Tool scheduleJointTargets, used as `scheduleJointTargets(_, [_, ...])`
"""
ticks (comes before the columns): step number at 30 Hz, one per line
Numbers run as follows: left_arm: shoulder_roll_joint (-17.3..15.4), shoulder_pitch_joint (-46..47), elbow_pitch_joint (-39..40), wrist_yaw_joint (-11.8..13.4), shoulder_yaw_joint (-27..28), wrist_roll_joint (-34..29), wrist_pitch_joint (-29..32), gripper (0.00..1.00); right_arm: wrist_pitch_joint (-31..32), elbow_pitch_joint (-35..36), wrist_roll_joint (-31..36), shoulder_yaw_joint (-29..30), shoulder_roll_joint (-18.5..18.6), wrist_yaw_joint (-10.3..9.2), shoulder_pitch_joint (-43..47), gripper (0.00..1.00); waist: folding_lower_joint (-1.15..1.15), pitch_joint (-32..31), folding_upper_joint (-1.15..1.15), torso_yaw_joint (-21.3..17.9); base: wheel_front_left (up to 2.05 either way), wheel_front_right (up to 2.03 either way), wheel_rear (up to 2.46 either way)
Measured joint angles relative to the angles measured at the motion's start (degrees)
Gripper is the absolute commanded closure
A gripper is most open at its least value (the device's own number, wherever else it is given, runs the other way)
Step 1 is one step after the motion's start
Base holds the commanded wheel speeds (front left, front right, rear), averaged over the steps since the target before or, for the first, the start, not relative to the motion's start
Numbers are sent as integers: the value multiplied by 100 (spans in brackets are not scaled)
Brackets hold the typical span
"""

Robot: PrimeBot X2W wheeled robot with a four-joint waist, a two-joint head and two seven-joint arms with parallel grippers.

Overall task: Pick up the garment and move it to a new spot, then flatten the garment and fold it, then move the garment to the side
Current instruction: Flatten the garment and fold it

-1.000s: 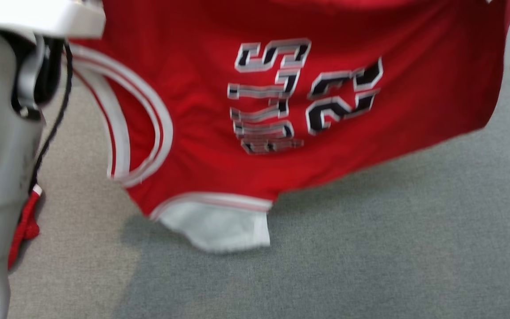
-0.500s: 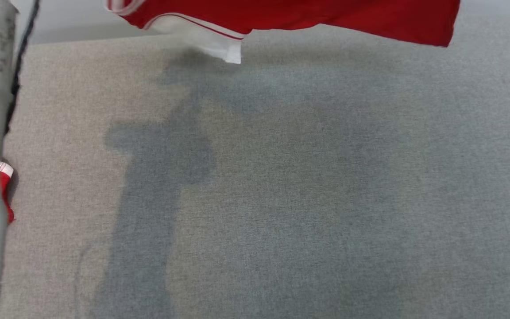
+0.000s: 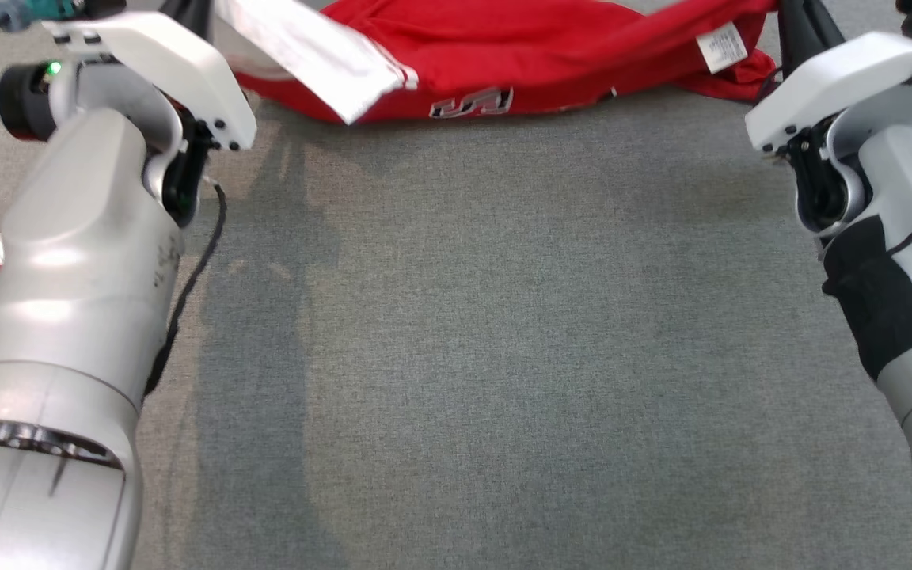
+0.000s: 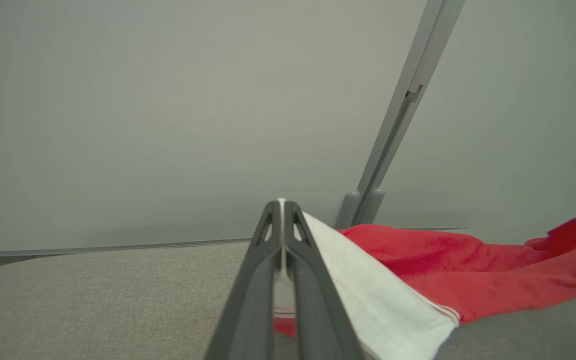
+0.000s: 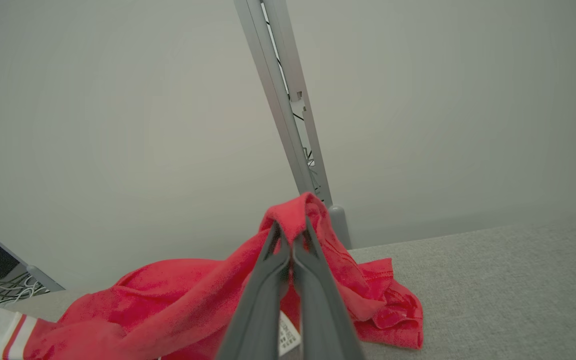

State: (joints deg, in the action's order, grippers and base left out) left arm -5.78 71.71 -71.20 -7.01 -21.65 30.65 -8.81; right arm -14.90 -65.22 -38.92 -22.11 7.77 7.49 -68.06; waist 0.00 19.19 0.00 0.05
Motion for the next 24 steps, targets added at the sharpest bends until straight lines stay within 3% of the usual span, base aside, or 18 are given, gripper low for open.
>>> scheduleJointTargets(5, [85, -490, -66, -23, 19, 134, -348, 100, -5, 200, -136, -410, 65, -1, 505, 100, 0, -66, 0, 27, 0, 0, 0])
scheduleJointTargets(11, [3, -1833, 125, -24, 185, 300, -610, 100, -9, 817, -493, -564, 153, 0, 2115, 100, 0, -562, 0, 28, 0, 0, 0])
scheduleJointTargets(18, [-304, -3995, 1750, 116, 714, 88, -619, 100, -9, 1522, -835, -279, 227, 0, 3970, 100, 0, -1253, 0, -28, 0, 0, 0])
scheduleJointTargets(24, [-389, -5785, 3332, 474, 1060, -180, -619, 100, -8, 2127, -901, -236, 247, 0, 5135, 100, 0, -1830, 0, -101, 0, 0, 0])
